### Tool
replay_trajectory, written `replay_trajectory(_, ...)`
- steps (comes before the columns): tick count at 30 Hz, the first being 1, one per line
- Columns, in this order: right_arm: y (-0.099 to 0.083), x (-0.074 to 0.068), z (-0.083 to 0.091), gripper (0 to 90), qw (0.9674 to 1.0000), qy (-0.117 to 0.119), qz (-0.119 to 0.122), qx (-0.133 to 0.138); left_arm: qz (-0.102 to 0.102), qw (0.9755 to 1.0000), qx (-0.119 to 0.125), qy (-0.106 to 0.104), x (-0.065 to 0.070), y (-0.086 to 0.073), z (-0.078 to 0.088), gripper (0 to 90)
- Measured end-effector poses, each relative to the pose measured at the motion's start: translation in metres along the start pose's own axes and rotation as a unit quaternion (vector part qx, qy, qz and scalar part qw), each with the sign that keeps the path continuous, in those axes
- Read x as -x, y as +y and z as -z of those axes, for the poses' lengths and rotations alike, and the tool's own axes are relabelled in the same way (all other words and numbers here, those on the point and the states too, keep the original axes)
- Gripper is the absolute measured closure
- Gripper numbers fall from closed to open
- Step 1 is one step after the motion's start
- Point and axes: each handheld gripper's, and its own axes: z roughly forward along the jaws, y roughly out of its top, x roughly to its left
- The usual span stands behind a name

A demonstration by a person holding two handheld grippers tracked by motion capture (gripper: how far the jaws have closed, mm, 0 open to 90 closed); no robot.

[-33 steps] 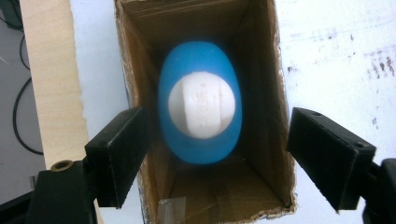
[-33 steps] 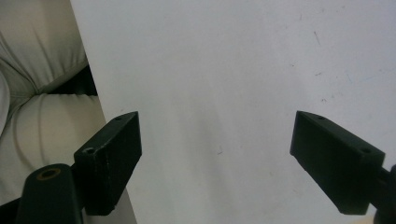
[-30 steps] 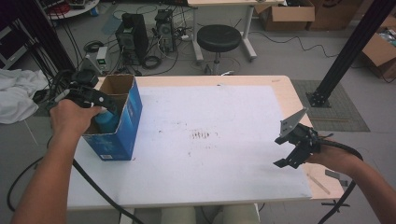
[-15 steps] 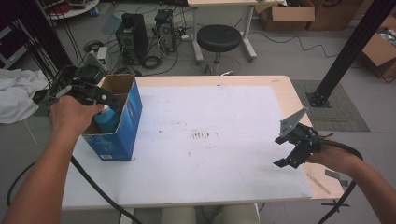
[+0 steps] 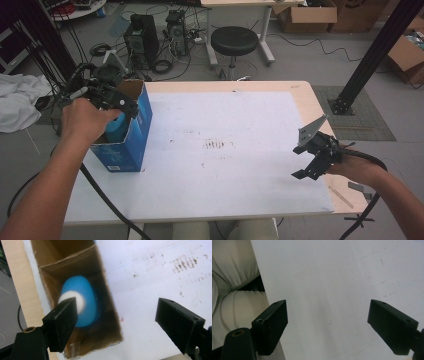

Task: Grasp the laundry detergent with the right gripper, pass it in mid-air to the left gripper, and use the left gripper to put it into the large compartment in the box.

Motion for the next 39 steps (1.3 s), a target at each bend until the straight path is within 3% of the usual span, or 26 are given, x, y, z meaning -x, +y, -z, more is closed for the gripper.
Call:
replay_trajectory(13,0.004,-0.001,-0.002,16.1,1.0000,0.002,0.002,-0.003,-0.070,0.9974,0.002,-0.015,0.044,0.012,-0.003,18.9)
replay_trajectory(30,0.013,0.000,-0.004,16.0,1.0000,0.004,0.002,-0.006,-0.134,0.9896,-0.008,-0.052,0.093,0.027,-0.028,18.9)
replay_trajectory(39,0.018,0.005,-0.006,16.1,1.0000,0.004,0.004,-0.007,-0.164,0.9846,-0.010,-0.058,0.114,0.033,-0.039,19.1)
